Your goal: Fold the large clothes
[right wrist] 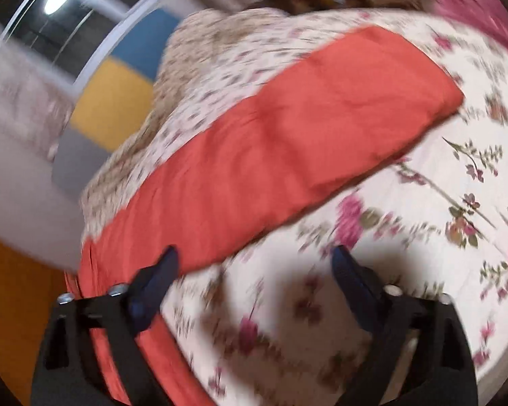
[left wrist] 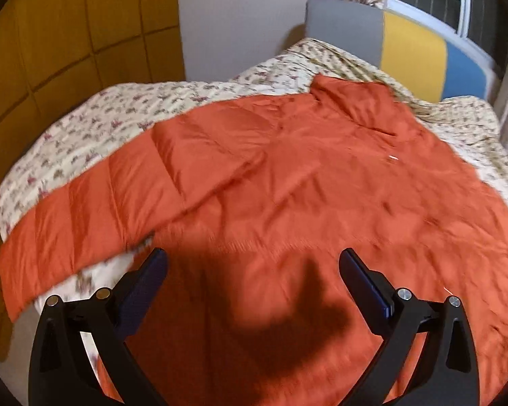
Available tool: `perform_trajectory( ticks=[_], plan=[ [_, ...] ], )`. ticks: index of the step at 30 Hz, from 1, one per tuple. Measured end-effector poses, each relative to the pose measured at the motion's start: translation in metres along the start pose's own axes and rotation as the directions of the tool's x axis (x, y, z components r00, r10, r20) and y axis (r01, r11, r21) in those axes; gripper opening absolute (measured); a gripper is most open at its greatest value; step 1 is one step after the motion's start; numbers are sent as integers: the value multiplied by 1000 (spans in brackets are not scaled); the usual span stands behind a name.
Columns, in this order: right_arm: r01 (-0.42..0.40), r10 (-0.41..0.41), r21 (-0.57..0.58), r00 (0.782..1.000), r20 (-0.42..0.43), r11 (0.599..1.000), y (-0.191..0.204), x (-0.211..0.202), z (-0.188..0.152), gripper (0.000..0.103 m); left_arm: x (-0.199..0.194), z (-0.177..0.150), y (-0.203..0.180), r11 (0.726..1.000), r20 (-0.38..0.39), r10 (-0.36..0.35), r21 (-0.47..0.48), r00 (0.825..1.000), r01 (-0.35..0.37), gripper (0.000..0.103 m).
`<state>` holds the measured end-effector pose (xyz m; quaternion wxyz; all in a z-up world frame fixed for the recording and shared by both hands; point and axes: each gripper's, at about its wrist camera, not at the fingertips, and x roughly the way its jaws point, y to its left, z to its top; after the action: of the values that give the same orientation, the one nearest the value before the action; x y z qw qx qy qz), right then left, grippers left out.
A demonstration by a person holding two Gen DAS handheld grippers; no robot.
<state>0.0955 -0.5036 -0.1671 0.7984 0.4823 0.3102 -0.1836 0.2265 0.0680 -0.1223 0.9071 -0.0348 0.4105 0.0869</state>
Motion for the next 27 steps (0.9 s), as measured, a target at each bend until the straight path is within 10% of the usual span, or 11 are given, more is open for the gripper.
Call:
perform_trajectory(
  ticks=[14,22,27],
  plan=[
    [38,-86,228,975,203,973,-31,8,56,24,69,5,14,999,-26,17,-29,1000,-18,100],
    [150,-121,-68,941,317,986,36,7,51,10,74,2,17,999,-31,-16,-52,999,15,100],
    [191,-20,-362,904,428,912,113,-2,10,9,73,1,15,999,-20,-8,-52,1000,7,100]
  ],
)
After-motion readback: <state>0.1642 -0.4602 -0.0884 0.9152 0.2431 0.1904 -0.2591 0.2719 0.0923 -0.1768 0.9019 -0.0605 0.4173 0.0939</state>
